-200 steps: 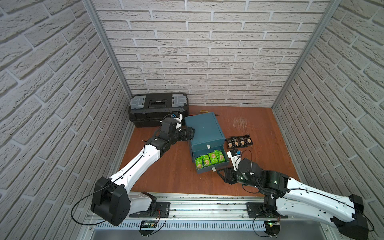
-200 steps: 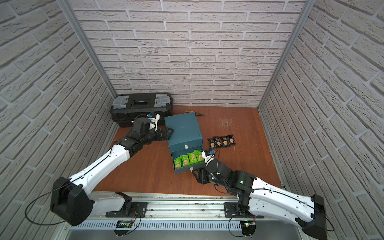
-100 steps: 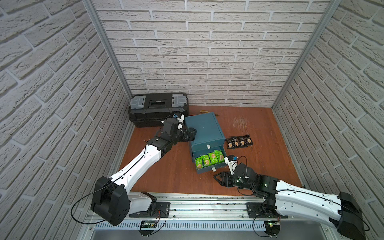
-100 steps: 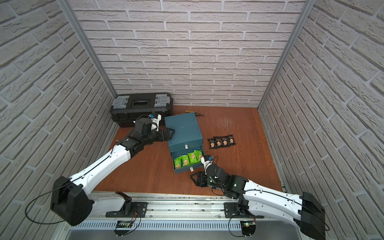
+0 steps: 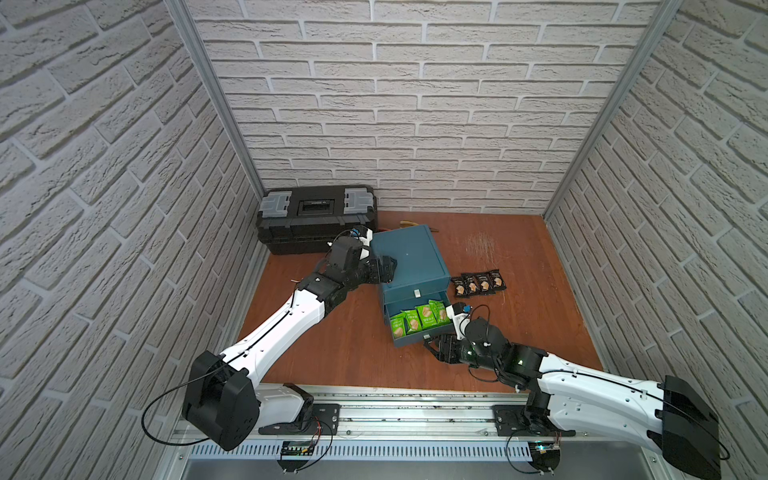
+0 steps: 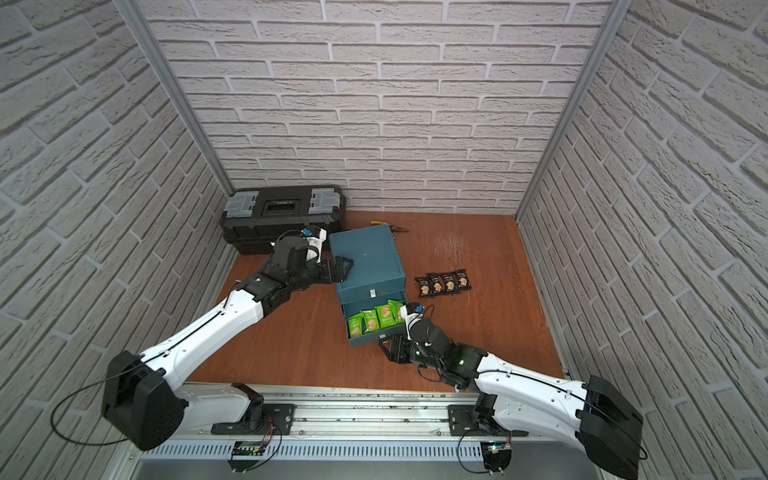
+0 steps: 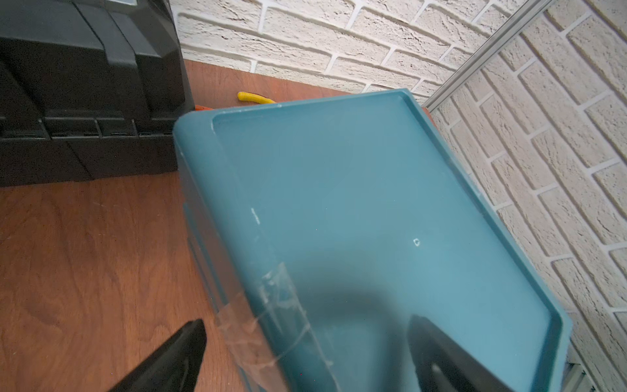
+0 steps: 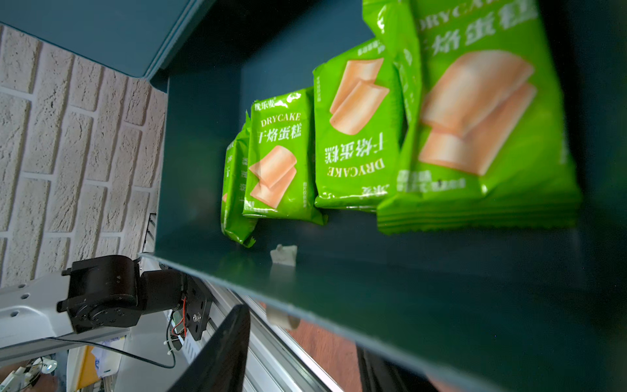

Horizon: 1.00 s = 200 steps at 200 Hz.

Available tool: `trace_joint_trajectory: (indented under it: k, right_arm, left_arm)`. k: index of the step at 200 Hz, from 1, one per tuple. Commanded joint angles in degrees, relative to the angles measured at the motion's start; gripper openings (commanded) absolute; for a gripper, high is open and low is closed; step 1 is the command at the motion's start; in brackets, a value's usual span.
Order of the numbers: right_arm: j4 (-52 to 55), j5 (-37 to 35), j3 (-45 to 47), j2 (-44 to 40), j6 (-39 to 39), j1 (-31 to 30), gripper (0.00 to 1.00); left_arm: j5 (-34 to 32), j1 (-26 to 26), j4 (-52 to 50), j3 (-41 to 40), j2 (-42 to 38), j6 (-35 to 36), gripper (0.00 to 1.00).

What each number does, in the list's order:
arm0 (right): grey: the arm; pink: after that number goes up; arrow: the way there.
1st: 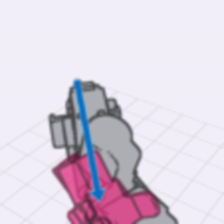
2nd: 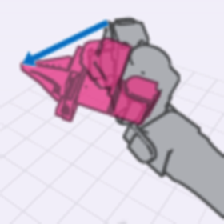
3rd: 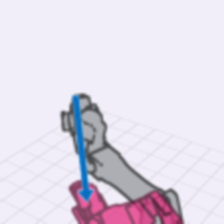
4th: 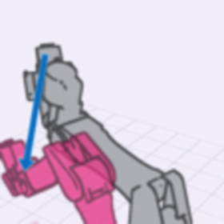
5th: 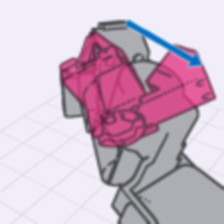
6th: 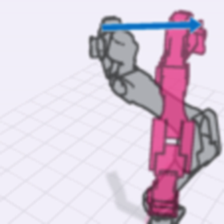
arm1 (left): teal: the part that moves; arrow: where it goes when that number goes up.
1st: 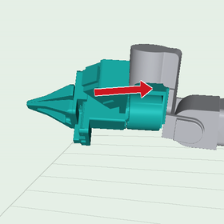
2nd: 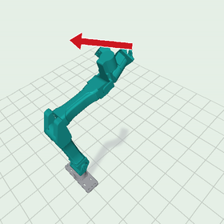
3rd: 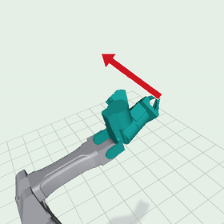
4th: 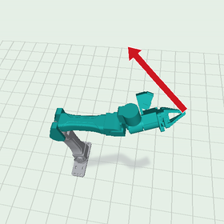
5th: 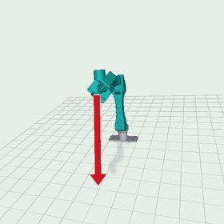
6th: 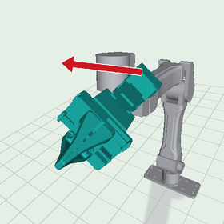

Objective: Take the cookies out of the drawer
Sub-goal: Open the drawer in the storage box.

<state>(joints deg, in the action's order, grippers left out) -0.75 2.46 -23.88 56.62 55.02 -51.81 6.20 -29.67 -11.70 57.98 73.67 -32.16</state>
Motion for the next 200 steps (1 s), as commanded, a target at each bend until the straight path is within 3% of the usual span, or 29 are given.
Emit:
trace_joint_trajectory:
  k: [1,31,61,122,200]
  right_arm:
    - [-4.0,0.9,-1.1,1.7,-1.5,0.6,0.53]
    - [-4.2,0.8,-1.7,3.1,-1.9,0.7,0.47]
    - [-2.5,-0.2,-2.3,2.6,-2.7,0.7,0.26]
    - [1.1,0.5,-3.4,1.7,-3.2,0.7,0.07]
    - [7.0,-1.9,-0.9,-4.1,-1.0,-1.9,0.03]
  left_arm:
    - [-0.9,-0.4,1.3,1.8,0.3,0.1,0.99]
    - [-1.0,-0.5,1.3,1.9,0.4,0.1,0.99]
    - [-1.0,-0.7,1.3,1.7,0.4,0.1,0.98]
    - [-1.4,-0.9,1.4,0.9,0.0,0.0,0.98]
    - [-1.6,-1.6,1.6,1.4,0.2,0.1,0.99]
